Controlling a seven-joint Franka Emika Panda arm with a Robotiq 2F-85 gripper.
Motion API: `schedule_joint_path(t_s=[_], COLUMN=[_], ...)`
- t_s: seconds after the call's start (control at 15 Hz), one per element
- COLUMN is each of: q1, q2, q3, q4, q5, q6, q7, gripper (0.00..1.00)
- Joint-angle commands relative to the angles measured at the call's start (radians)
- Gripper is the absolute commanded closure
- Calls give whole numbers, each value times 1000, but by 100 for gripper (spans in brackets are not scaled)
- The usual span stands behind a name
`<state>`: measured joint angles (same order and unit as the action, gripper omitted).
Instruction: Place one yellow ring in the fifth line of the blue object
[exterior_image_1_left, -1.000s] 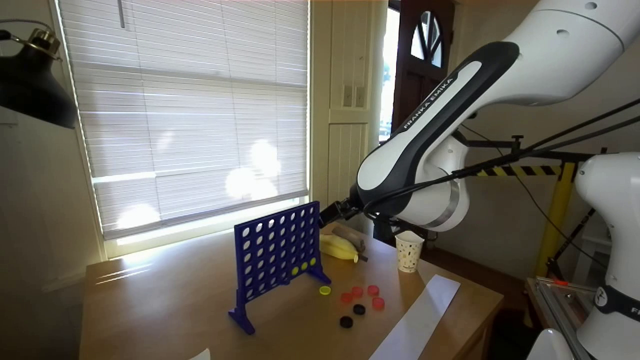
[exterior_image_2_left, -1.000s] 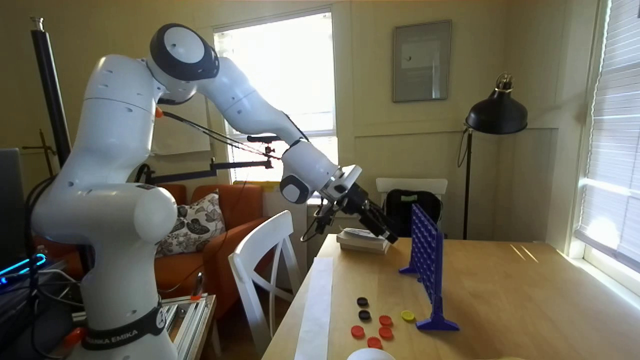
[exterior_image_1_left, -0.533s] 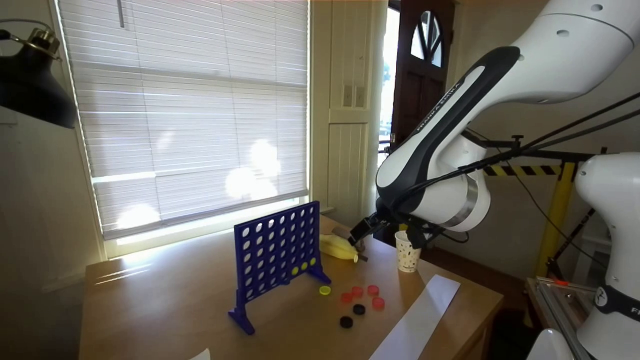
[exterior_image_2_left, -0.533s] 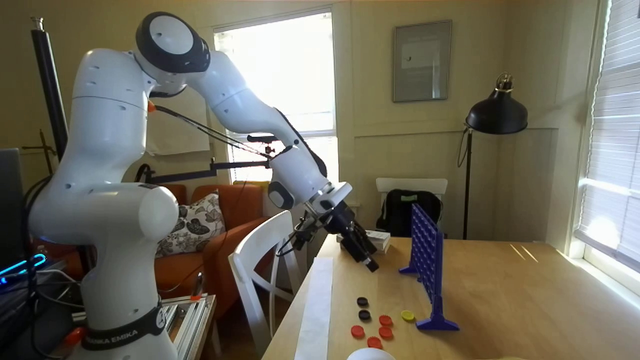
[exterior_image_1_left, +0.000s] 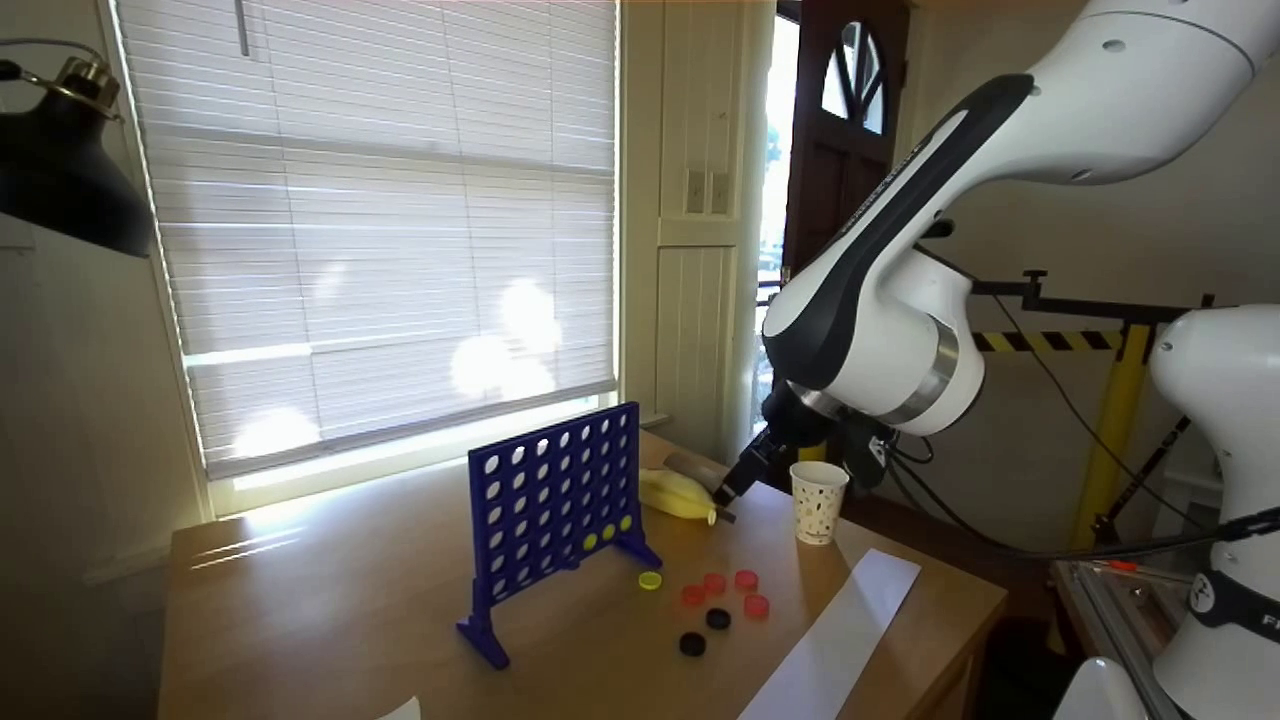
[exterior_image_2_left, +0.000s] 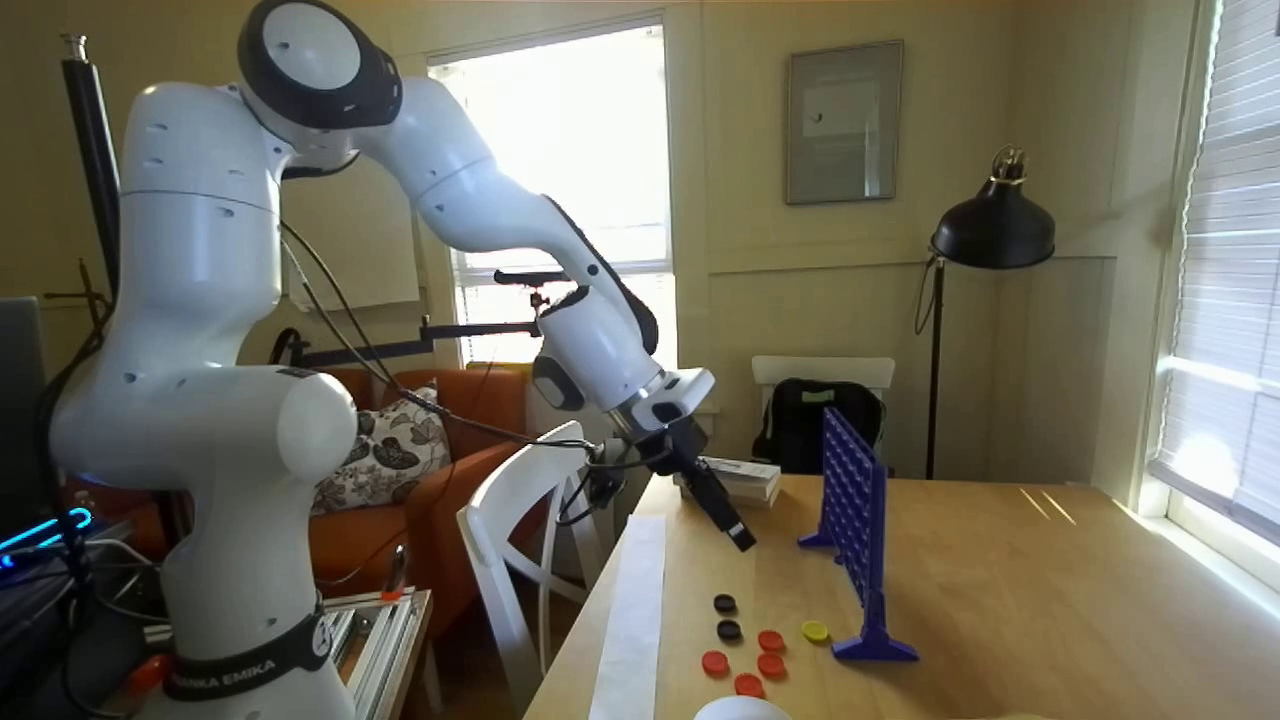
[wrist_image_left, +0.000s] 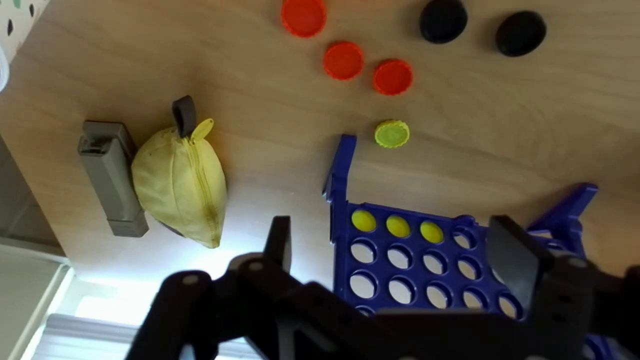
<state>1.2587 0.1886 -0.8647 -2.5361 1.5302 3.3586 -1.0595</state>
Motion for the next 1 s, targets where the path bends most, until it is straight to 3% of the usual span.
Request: schedule_joint_path(t_s=[0.0, 0.07, 0.13, 0.2, 0.27, 0.53, 0.93], q1=[5, -178, -219, -84, -105, -53, 132], q2=[-53, -94, -94, -49, -51, -22, 33], q3=[-19, 162, 192, 44, 55, -48, -305], q4=[-29, -64, -67, -34, -42, -35, 38], q5=[-13, -194, -241, -145, -190, -382, -745], q6=[-67, -30, -50, -121, -142, -247, -425], q7=[-58, 103, 129, 46, 88, 246, 569], gripper=[0, 0, 0, 0, 0, 0, 0])
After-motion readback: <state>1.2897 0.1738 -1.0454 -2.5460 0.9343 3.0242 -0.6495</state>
